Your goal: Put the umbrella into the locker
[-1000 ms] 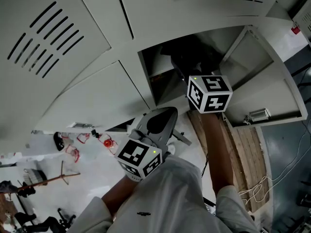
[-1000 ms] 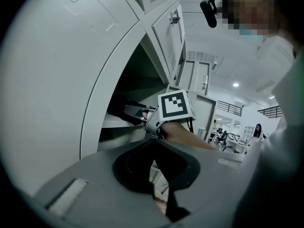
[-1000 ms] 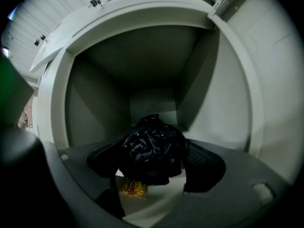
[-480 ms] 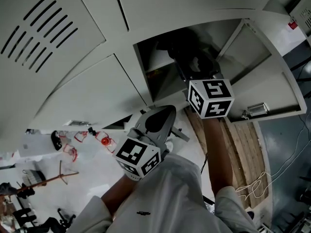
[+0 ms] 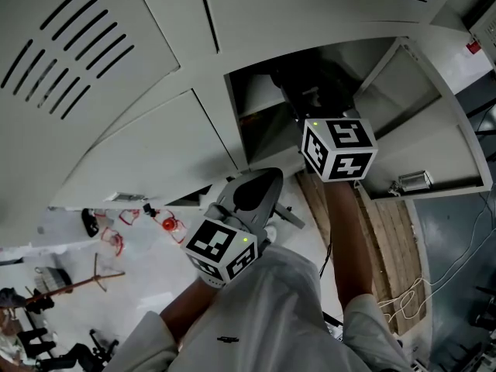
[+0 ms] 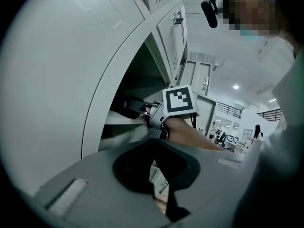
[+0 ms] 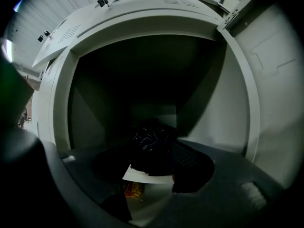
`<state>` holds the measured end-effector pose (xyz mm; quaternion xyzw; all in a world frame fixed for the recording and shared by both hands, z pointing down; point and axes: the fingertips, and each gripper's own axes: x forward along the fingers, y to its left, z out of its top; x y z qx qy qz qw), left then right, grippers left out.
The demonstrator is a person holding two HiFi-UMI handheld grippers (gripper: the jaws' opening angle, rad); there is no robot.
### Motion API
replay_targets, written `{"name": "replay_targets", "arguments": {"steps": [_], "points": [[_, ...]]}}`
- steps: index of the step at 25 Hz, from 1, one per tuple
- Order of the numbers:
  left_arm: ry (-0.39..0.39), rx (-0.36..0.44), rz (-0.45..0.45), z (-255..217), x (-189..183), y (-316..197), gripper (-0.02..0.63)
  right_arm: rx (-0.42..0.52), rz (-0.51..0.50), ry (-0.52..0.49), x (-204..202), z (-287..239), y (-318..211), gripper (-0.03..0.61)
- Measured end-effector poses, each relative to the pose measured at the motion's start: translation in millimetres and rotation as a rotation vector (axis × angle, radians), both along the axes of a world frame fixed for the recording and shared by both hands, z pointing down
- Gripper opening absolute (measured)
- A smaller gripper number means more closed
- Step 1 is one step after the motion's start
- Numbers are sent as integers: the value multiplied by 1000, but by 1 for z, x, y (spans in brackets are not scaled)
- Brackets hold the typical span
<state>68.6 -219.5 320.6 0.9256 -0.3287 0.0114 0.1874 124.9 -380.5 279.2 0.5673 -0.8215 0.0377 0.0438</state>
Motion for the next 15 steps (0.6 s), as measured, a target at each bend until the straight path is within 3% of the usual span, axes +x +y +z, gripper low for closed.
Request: {"name": "replay_targets", "arguments": {"steps": [15], "points": [[-14, 8, 10, -5, 4, -16, 18, -6, -37, 1, -7, 2, -21, 253]]}}
